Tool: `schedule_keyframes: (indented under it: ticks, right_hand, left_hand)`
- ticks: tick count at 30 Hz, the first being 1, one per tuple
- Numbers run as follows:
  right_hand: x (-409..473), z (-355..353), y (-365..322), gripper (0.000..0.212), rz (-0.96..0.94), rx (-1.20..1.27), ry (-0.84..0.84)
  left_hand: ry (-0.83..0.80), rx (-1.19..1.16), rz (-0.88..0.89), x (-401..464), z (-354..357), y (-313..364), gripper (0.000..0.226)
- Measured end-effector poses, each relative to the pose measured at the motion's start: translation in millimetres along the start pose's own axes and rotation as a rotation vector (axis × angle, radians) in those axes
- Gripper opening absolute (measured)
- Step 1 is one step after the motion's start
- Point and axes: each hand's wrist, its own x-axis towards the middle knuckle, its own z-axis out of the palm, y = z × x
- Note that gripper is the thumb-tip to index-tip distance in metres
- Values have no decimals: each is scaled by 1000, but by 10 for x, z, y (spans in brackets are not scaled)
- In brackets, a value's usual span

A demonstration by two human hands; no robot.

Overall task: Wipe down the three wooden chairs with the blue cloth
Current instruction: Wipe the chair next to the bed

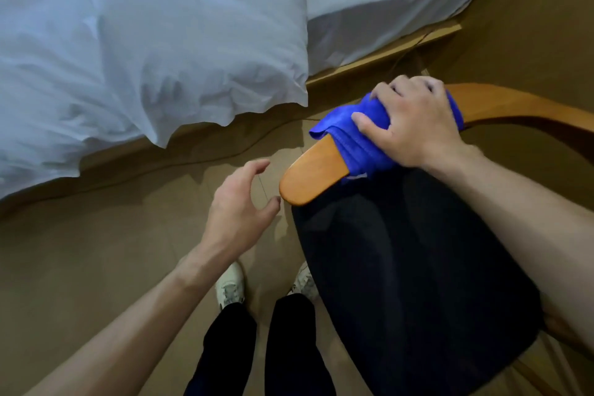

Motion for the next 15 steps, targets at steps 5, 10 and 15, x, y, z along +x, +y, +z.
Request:
schedule_keyframes:
  ticks: [5,10,15]
  right_hand:
    - [-220,125,-751,45,47,45,43]
    - [-382,193,-1142,50,-372,108,-60]
    - [-68,134,-424,53,-86,15,-9]
  left_hand:
    - [-69,-124,-29,37,-139,-38,78]
    - [12,-120,-100,-5,-192,-230,76]
    - [-26,-87,-2,77,-239,-179,73]
